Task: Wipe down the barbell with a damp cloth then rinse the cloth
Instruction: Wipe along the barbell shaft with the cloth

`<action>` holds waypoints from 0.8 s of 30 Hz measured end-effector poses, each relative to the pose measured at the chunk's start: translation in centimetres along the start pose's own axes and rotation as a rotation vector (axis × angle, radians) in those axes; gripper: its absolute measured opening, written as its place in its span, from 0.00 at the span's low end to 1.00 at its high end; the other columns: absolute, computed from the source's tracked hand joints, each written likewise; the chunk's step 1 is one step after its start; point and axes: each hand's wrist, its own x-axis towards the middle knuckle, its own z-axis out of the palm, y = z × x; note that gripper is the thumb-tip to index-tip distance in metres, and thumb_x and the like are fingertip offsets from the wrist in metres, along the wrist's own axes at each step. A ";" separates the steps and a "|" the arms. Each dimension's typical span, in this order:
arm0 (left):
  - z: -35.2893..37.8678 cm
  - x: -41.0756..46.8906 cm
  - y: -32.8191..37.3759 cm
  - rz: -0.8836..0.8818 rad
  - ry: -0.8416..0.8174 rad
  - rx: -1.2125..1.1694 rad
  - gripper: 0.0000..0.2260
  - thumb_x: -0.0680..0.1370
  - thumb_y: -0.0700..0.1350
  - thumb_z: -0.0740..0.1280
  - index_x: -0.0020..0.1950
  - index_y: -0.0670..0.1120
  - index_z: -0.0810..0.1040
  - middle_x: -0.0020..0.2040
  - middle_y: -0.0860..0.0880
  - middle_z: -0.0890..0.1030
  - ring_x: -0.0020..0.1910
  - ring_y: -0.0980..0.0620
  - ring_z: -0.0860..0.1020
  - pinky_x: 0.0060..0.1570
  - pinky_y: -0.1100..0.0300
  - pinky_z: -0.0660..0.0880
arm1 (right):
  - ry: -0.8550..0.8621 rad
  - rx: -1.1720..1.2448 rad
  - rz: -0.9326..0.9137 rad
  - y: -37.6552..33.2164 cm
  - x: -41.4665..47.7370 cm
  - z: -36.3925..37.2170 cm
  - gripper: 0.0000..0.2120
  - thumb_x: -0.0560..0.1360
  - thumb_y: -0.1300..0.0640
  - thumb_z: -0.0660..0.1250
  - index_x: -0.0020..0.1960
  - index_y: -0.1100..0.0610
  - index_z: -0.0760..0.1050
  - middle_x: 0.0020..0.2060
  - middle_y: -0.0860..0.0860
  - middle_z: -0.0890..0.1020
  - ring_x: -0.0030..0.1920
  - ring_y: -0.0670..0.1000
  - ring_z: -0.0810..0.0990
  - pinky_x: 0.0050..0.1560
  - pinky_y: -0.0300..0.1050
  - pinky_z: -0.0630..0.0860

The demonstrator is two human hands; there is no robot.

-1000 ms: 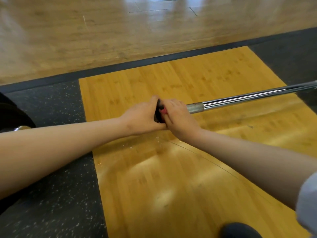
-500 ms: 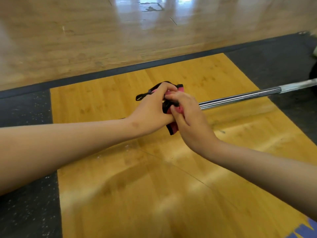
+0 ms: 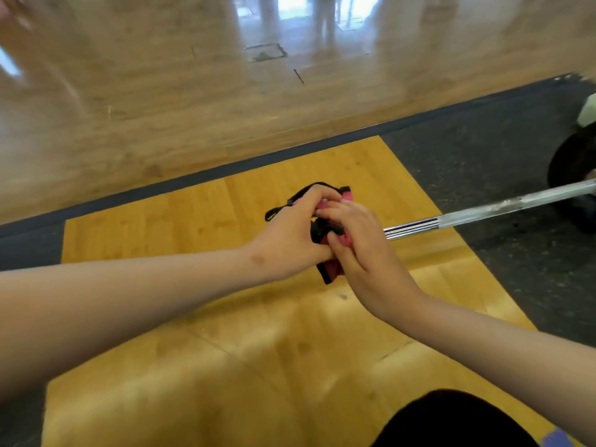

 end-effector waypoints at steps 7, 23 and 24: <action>3.0 9.1 3.6 -0.013 -0.168 0.049 0.27 0.72 0.38 0.71 0.68 0.48 0.66 0.56 0.52 0.76 0.53 0.56 0.78 0.52 0.55 0.79 | 0.188 0.060 0.082 5.3 2.0 -5.0 0.16 0.80 0.55 0.55 0.65 0.54 0.72 0.63 0.46 0.72 0.66 0.41 0.65 0.65 0.27 0.58; 15.3 23.0 0.5 0.017 -0.153 -0.566 0.29 0.70 0.31 0.67 0.65 0.53 0.67 0.57 0.45 0.76 0.42 0.55 0.81 0.36 0.65 0.75 | 0.058 -0.111 0.196 19.9 4.9 -14.1 0.16 0.79 0.57 0.56 0.64 0.57 0.74 0.68 0.47 0.70 0.74 0.45 0.60 0.73 0.43 0.60; 16.2 23.5 0.0 0.031 -0.167 -0.565 0.30 0.71 0.30 0.67 0.67 0.52 0.66 0.58 0.45 0.76 0.40 0.57 0.80 0.35 0.66 0.74 | 0.065 -0.119 0.192 21.1 4.5 -13.9 0.16 0.79 0.58 0.56 0.64 0.58 0.74 0.68 0.48 0.70 0.74 0.46 0.59 0.73 0.43 0.59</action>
